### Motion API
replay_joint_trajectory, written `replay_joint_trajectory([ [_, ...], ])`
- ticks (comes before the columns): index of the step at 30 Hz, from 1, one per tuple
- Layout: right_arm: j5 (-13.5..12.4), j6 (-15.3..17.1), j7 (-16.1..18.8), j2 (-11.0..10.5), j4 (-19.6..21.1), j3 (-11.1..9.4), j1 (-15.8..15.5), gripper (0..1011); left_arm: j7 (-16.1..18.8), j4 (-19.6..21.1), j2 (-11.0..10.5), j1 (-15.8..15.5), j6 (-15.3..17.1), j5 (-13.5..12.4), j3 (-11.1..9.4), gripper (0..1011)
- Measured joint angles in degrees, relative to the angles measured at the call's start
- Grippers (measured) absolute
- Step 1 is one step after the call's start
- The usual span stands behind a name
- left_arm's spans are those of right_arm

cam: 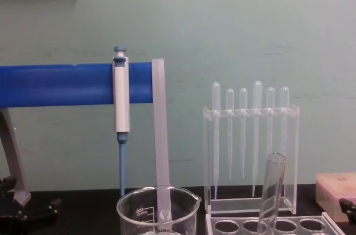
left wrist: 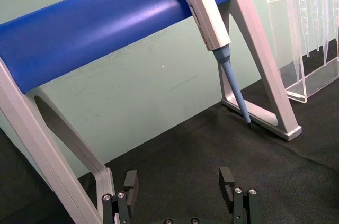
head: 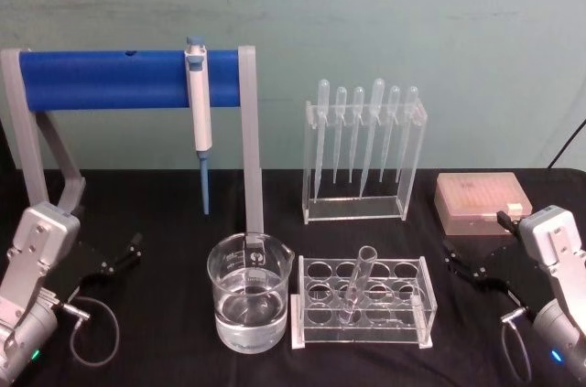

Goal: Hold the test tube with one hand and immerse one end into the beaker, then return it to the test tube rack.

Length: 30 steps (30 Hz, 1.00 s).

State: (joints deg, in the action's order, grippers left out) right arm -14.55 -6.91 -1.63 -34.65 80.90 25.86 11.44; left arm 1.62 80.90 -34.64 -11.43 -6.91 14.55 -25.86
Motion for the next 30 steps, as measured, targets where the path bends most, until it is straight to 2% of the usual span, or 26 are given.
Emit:
replay_joint_trajectory([
  [30,0.0,0.0,0.0,0.0,0.0,0.0,0.0,1004,0.0,0.0,0.0,0.0,0.0,0.0,0.0,1000],
])
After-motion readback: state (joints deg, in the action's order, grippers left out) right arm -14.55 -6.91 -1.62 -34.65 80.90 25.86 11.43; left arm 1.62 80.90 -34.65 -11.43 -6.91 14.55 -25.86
